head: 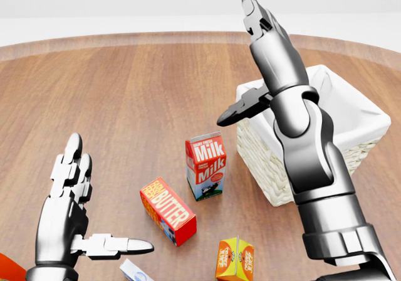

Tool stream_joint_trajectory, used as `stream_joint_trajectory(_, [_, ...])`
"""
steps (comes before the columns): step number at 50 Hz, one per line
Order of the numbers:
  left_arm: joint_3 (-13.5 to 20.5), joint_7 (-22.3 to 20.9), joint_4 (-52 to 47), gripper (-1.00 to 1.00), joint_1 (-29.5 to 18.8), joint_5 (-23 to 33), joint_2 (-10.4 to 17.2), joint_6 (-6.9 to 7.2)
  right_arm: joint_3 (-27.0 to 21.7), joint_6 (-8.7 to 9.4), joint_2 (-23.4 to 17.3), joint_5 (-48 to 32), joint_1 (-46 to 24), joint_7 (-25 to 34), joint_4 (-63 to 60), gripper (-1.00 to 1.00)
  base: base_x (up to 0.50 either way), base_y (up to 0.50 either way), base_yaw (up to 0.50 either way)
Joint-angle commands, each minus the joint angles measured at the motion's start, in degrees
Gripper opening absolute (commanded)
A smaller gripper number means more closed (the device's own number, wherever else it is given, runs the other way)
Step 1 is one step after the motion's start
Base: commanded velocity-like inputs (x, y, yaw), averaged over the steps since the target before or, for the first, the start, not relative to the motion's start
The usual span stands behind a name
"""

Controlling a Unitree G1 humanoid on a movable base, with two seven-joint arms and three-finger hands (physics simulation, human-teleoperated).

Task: Pick up the alphabet soup and the tomato sauce, and put them in the basket.

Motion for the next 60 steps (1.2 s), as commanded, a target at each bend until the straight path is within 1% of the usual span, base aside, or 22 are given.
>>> stream_joint_trajectory(1, [0.4, 0.4, -0.7, 1.0, 0.0, -0.3, -0.1, 0.0, -0.2, 0.0, 1.0, 2.0, 6.0, 0.7, -7.4, 1.0, 0.0, 0.0, 0.0])
stream_joint_trajectory(16, [0.4, 0.4, -0.7, 1.0, 0.0, -0.3, -0.1, 0.0, -0.4, 0.0, 1.5, 4.2, 12.8, 1.7, -15.0, 1.0, 0.0, 0.0, 0.0])
stream_joint_trajectory(32, [0.4, 0.6, -0.2, 1.0, -0.2, -0.4, -0.1, 0.0, 0.7, 0.0, 3.7, 5.5, 20.3, 1.8, -22.3, 1.0, 0.0, 0.0, 0.0])
stream_joint_trajectory(35, [0.3, 0.6, -1.1, 1.0, 0.1, -0.3, -0.1, 0.0, 1.5, 0.0, 4.7, 5.0, 23.1, 2.4, -26.4, 1.0, 0.0, 0.0, 0.0])
stream_joint_trajectory(41, [0.4, 0.5, -0.8, 1.0, 0.1, -0.3, -0.1, 0.0, 2.3, 0.0, 5.8, 4.5, 26.1, 3.3, -31.2, 1.0, 0.0, 0.0, 0.0])
stream_joint_trajectory(53, [0.4, 0.5, -1.4, 1.0, 0.2, -0.4, -0.1, 0.0, 2.6, 0.0, 6.6, 5.7, 32.1, 3.2, -36.9, 1.0, 0.0, 0.0, 0.0])
stream_joint_trajectory(60, [0.4, 0.5, -1.5, 1.0, 0.2, -0.3, -0.1, 0.0, 2.9, 0.0, 6.8, 6.5, 34.8, 1.9, -36.4, 1.0, 0.0, 0.0, 0.0])
